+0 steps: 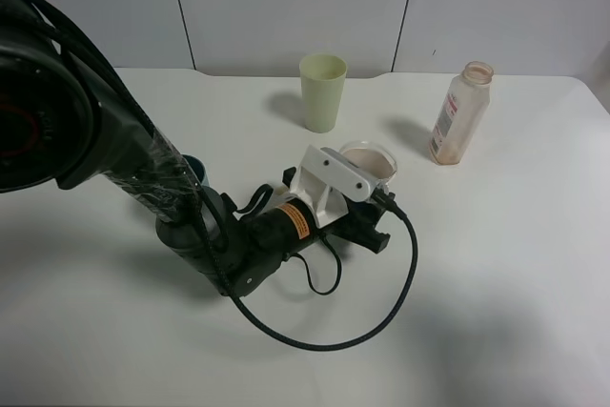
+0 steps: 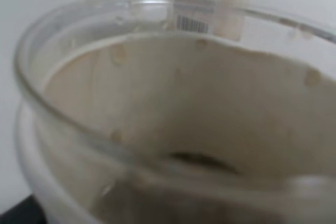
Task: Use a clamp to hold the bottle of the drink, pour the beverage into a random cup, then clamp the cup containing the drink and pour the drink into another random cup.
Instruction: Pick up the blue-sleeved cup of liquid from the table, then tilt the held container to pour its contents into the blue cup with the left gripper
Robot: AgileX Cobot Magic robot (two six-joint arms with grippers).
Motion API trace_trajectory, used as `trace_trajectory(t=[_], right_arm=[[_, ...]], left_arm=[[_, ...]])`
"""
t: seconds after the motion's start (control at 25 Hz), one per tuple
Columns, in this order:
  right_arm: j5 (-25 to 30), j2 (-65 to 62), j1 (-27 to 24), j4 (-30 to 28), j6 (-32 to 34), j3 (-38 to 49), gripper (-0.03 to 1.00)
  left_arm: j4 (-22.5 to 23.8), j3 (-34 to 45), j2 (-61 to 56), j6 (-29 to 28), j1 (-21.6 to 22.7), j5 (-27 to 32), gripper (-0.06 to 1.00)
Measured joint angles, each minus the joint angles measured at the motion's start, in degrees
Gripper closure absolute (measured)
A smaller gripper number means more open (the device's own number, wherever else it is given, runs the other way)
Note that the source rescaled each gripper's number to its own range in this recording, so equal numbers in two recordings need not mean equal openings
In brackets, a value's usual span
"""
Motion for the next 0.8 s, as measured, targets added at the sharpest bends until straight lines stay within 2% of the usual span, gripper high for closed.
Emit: trace_trajectory(t=[0.36,0.8], right_arm=[[0.0,0.0,0.0,0.0,0.0,0.0,-0.03],[0.0,0.0,0.0,0.0,0.0,0.0,-0.03]], left_arm=[[0.3,0.0,-0.2,-1.0,0.0,0.6,0.92],[1.5,0.1,-6.6,-1.7,0.0,3.7,0.93]])
